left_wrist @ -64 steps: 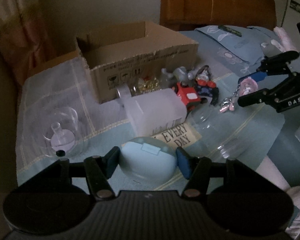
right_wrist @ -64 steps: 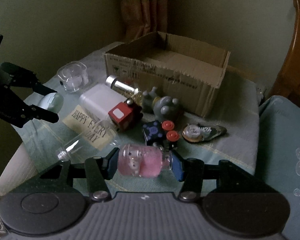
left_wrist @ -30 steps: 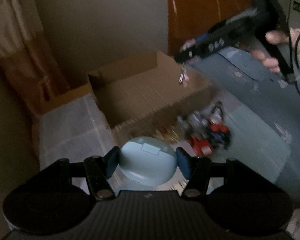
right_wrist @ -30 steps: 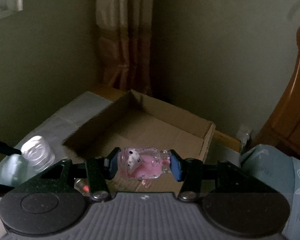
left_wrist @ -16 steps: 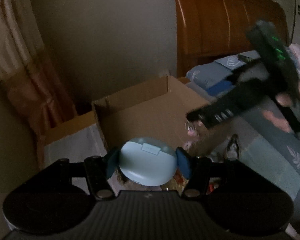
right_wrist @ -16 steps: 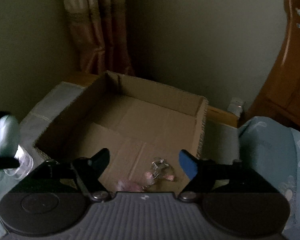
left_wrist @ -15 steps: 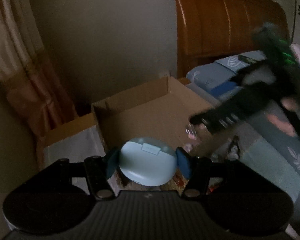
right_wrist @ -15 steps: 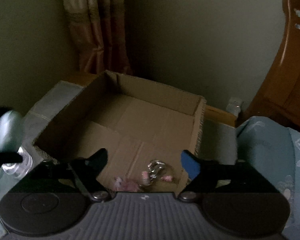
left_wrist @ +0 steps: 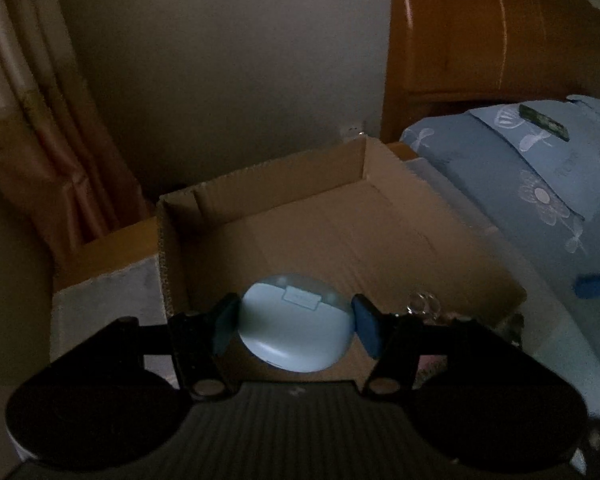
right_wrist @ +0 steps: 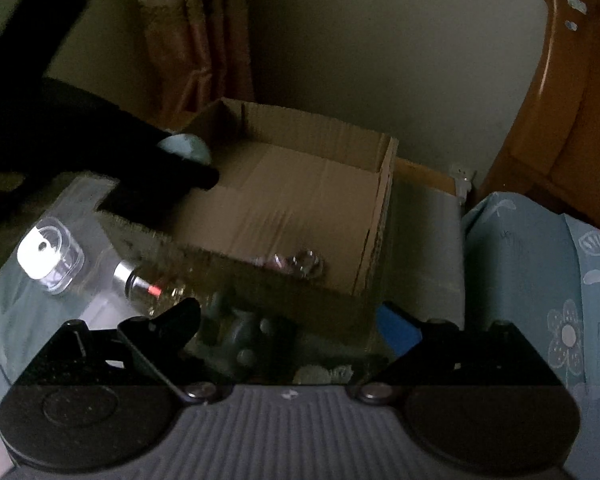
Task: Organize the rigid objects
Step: 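Carry pink keychain into box with right tool while left tool drops blue case in, then move right tool to clear plastic jar while left tool approaches clear plastic cup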
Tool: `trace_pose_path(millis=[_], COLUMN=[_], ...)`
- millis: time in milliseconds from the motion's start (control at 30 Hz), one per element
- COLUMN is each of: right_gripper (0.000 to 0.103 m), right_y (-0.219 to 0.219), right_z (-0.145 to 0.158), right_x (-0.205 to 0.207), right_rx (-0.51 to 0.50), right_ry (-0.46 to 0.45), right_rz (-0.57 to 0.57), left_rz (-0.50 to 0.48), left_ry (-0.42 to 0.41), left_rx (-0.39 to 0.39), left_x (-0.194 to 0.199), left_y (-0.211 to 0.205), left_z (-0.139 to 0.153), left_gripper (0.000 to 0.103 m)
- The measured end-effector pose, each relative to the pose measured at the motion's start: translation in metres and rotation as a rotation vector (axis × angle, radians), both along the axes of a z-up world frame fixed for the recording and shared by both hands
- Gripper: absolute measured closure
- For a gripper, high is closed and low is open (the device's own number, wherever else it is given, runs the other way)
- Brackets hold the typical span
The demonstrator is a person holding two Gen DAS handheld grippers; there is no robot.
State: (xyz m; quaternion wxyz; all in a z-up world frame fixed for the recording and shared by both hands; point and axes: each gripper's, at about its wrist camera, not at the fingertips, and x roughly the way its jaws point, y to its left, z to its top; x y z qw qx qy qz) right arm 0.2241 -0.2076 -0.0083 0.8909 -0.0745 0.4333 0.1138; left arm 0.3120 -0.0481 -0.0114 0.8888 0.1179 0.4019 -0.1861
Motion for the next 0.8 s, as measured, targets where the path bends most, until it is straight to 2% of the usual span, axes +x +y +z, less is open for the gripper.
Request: trace_pose_path(millis=[100,200,267,367,433,567,800], right_gripper=[0.006,0.006,0.006,0.006,0.006,0.005,0.002], right_y=[-0.003,-0.006,-0.009,-0.012,-0.012,-0.007,0.006], right_z=[-0.005,-0.008,-0.009,-0.01,-0.011,-0.014,-0.018], right_x=[-0.008,-0.013,-0.015,-0.021,-0.028,-0.044,-0.069], right_rx=[0.021,0.039,0.053,0.101,0.124,0.142,0.213], right_ry=[0.012,0.015,0.014,0.013,0.009,-0.019,-0.019], right_rz=[-0.006,-0.006,0.0,0.017,0.039,0.099,0.238], left_rz=[0.012,0.036,0.051,0.048,0.054,0.045,0.07], left_ry=[0.003,-0.035,-0.067,-0.064,-0.079,-0.133,-0.15], left_rx=[0.002,0.0,-0.002,-0.029,-0.027,0.006,0.061], left_x=[0.008,0.01,0.006,0.0,-0.007,-0.029,-0.075], left_y=[-0.002,-0.002,0.001,0.006,0.01,0.017,0.04], left_z=[-0.005,-0.003,0.002,0.01,0.015,0.023,0.021], left_gripper=[0.04,0.016,0.016,0.016,0.011,0.007,0.005])
